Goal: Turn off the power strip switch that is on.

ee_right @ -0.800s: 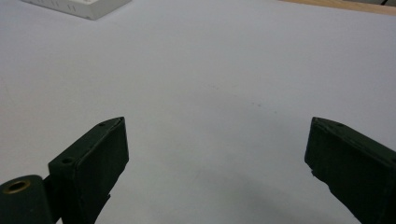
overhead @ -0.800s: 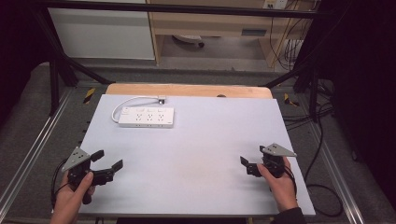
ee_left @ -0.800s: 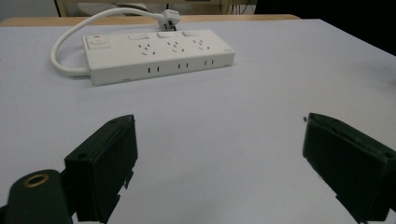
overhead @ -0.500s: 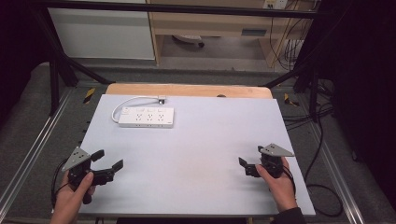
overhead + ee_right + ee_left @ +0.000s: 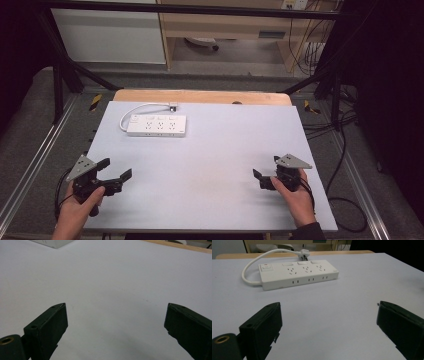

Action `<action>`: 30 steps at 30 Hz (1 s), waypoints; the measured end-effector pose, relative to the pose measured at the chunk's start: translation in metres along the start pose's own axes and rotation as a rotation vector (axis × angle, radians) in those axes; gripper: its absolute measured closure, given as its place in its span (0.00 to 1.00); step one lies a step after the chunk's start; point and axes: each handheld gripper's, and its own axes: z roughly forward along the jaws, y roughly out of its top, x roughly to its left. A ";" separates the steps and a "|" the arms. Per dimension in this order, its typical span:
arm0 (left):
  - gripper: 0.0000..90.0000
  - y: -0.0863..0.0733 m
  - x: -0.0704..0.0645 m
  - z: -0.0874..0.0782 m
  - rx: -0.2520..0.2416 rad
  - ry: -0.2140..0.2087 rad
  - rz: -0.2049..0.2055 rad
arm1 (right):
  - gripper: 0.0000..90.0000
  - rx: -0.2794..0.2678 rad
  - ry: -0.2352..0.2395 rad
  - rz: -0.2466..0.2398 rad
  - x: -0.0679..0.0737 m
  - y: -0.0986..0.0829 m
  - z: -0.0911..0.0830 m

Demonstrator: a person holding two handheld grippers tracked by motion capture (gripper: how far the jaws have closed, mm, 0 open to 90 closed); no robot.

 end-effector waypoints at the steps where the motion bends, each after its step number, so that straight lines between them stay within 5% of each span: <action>1: 0.07 0.002 0.001 0.003 0.002 0.004 -0.005 | 0.05 0.001 0.006 0.003 0.001 0.000 0.000; 6: 0.07 0.008 -0.002 0.013 0.025 0.004 -0.021 | 0.05 -0.001 0.021 -0.006 0.004 0.001 0.000; 17: 0.07 0.028 -0.021 0.041 0.063 -0.030 0.013 | 0.05 -0.015 0.015 0.001 0.004 0.002 -0.003; 30: 0.07 0.053 -0.021 0.069 0.068 -0.024 0.043 | 0.04 -0.016 0.033 -0.017 0.010 0.003 -0.003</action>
